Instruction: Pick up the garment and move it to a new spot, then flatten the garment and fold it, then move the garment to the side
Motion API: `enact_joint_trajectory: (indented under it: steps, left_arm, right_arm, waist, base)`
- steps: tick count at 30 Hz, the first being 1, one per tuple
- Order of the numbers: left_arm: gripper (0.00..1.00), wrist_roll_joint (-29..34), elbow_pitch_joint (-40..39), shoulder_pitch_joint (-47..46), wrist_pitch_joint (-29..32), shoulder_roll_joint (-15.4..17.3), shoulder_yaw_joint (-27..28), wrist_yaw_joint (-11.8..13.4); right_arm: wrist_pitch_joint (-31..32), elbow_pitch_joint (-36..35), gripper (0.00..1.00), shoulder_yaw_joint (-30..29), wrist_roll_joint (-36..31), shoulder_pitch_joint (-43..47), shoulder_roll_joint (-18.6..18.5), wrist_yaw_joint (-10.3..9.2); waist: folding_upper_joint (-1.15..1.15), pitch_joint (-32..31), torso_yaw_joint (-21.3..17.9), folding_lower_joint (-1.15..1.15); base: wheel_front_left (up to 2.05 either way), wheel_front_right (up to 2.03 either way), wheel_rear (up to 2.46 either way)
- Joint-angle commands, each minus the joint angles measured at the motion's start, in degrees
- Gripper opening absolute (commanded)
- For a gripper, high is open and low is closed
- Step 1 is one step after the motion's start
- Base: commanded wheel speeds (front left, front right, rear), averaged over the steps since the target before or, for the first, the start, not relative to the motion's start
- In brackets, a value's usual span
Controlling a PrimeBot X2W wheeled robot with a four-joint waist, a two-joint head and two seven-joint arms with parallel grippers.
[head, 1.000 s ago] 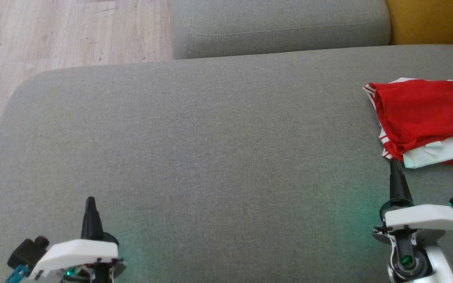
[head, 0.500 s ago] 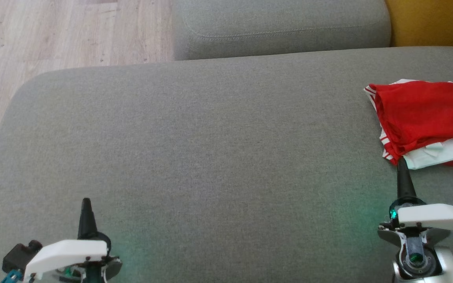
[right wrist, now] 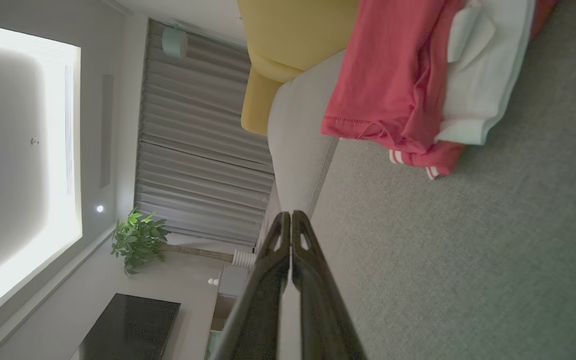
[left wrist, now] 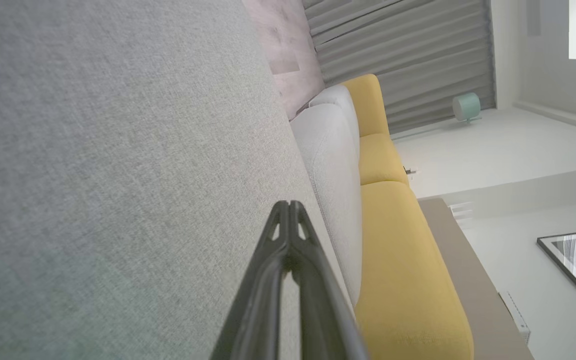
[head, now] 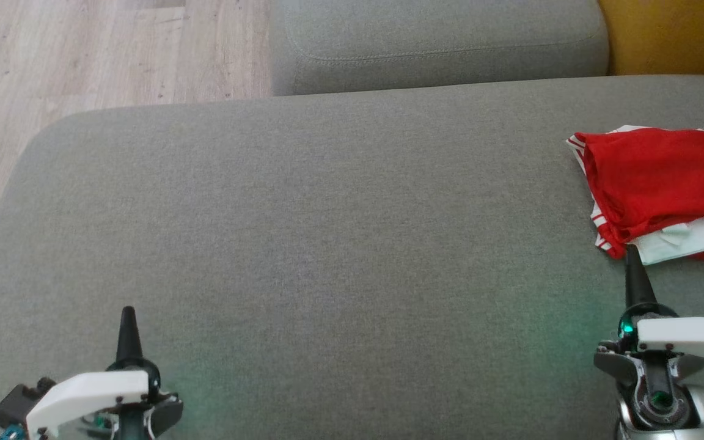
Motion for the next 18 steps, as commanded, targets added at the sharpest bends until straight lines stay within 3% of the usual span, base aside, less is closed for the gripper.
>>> enact_joint_trajectory:
  steps: [1,18]
  left_arm:
    - [0.00,-1.75,-2.15,-3.39,0.56,0.21,2.55,-0.62]
    - [0.00,-10.90,-2.70,-3.68,3.26,0.24,4.66,-1.71]
  right_arm:
    - [0.59,-2.31,0.00,0.45,2.17,-1.24,-1.01,-0.03]
    - [3.29,-3.11,0.00,-1.14,12.14,-1.00,-0.99,-0.04]
  waist:
    - [0.00,-0.04,0.03,0.00]
    - [0.00,-0.36,0.25,0.00]
  base:
    - [0.00,0.00,0.00]
    - [0.00,0.00,0.00]
